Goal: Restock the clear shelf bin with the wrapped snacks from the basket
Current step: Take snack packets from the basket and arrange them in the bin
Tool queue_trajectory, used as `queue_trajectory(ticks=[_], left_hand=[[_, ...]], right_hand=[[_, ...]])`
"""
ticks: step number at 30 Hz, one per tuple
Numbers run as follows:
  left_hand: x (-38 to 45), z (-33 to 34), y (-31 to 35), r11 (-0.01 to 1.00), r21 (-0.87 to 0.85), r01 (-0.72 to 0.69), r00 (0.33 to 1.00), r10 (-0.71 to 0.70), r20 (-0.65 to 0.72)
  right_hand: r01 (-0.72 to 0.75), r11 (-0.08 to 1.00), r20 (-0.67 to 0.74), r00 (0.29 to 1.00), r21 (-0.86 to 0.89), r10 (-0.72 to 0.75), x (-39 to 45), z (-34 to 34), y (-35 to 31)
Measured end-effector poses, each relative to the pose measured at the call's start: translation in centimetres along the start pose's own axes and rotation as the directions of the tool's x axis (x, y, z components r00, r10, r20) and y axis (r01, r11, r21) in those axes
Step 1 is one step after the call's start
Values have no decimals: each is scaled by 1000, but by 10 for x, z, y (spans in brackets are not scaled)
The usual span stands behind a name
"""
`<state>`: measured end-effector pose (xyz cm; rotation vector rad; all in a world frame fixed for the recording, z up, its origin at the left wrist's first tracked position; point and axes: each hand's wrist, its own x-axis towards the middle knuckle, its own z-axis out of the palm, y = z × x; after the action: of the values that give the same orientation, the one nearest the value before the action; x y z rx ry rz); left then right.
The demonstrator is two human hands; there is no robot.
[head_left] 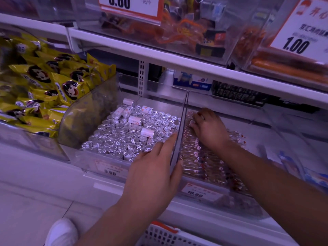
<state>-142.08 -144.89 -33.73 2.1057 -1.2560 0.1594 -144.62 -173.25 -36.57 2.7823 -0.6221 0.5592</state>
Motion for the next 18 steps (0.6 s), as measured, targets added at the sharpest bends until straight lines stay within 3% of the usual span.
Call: queue_trajectory(ticks=[9, 13, 15, 18], left_hand=[[-2, -4, -3, 997, -76, -25, 999, 28, 36], [-8, -7, -6, 989, -134, -57, 998, 56, -13], [-13, -12, -6, 986, -125, -109, 990, 97, -98], [-33, -14, -8, 942, -68, -328, 917, 300, -262]], right_hand=[[-100, 983, 37, 995, 153, 95, 0, -10, -2], [-108, 974, 56, 994, 198, 98, -6, -36, -1], [-190, 923, 53, 982, 335, 183, -15, -59, -5], [-260, 714, -110, 898, 650, 426, -60, -107, -18]])
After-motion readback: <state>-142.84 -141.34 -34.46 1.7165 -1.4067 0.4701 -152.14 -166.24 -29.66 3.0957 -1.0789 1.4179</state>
